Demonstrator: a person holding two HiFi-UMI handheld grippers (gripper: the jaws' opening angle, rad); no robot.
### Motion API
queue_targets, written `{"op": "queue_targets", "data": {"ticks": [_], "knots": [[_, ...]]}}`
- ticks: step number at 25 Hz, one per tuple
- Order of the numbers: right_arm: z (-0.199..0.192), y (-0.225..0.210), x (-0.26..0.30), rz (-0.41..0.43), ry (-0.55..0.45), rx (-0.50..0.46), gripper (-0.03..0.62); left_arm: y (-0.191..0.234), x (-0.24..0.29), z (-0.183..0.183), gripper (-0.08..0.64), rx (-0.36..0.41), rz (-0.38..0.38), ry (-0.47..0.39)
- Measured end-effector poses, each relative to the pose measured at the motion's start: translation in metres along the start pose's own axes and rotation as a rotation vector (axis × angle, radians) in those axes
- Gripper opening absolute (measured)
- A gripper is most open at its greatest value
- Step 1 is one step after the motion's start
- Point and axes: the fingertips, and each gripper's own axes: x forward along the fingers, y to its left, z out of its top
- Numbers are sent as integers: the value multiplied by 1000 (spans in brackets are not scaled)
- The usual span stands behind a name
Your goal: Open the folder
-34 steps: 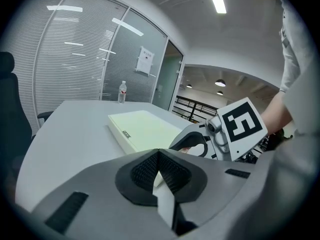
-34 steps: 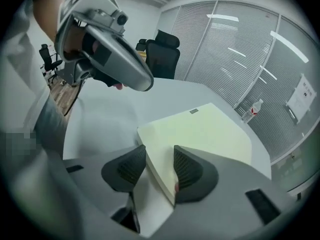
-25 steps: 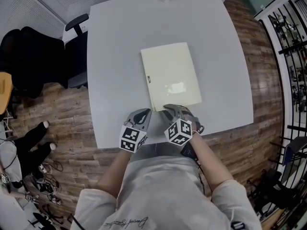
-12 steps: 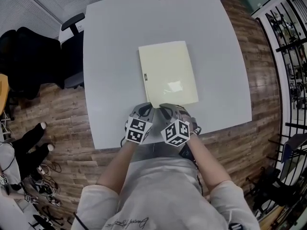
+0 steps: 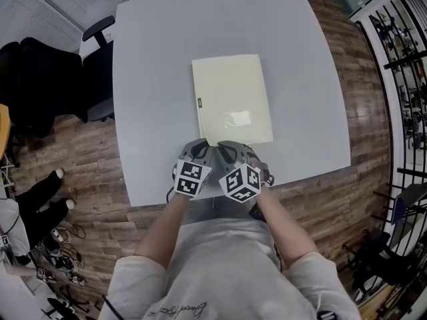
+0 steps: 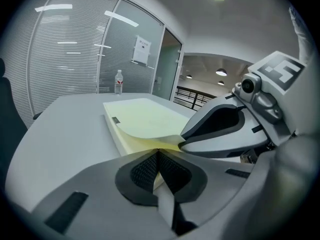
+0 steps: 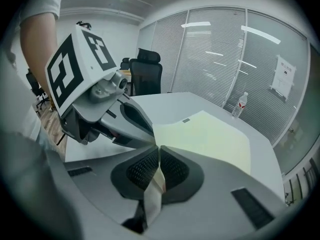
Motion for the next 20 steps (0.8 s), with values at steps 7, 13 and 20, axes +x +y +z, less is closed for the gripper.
{"op": "queue_targets", "data": {"ticks": [7,13,20], "knots": [[16,-15,-17,-39,-57,66,25,1,-1,1,9,-9,17,18],[25,-24,-28,-68,-108,107,23,7,-2,0,9,-54,34,13],[46,-50,-68,-141,-234,217,23,16,-7,-1,9,-33,41,25]]}}
